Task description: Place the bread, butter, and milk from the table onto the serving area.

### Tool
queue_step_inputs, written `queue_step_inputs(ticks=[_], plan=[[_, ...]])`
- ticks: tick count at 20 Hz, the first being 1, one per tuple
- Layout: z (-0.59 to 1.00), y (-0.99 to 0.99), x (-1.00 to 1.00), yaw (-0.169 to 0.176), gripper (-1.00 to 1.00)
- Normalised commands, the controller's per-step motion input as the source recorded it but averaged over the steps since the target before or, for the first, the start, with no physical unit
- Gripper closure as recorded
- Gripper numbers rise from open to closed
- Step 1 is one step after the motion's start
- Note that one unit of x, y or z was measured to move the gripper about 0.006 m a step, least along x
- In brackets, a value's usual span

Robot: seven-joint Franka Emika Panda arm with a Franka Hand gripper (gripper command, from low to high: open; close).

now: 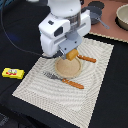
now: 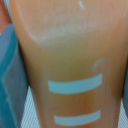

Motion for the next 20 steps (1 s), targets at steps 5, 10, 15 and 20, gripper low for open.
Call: queue_step_inputs(ticks=[5,10,15,20], plan=[[-0.22,-0.21,0.48,-0.060,1.00],[-0.19,-0.23,0.33,-0.060,1.00],[0.42,-0.03,0.35,-0.044,-1.00],[1.00,0.19,0.34,-0.040,-1.00]])
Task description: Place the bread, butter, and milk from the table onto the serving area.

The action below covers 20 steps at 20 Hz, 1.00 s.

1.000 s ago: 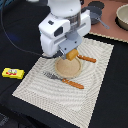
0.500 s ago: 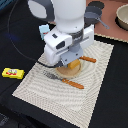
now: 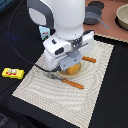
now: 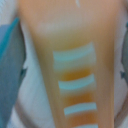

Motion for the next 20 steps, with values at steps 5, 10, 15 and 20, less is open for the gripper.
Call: queue_step_inputs(ticks=[5,10,15,20], plan=[[0.89,0.01,-0.32,0.023,-1.00],[0.28,0.00,-0.96,0.036,-1.00],[-0.08,-0.09,-1.00,0.001,-1.00],[-0.30,-0.37,-1.00,0.000,-1.00]])
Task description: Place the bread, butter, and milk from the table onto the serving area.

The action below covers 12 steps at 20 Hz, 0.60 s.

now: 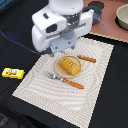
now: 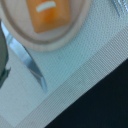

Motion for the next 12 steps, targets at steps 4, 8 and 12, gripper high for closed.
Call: queue_step_inputs(ticks=[4,8,12], plan=[[-0.29,-0.39,-1.00,0.000,-1.00],[-0.34,-0.33,-1.00,0.000,-1.00],[-0.12,-0.16,-1.00,0.000,-1.00]])
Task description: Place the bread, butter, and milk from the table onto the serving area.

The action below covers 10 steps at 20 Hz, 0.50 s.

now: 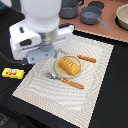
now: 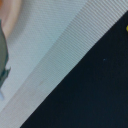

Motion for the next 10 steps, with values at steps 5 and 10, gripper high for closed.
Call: queue_step_inputs(ticks=[5,10], plan=[[0.16,-0.04,-1.00,0.003,-1.00],[0.07,0.04,-0.94,0.094,-1.00]])
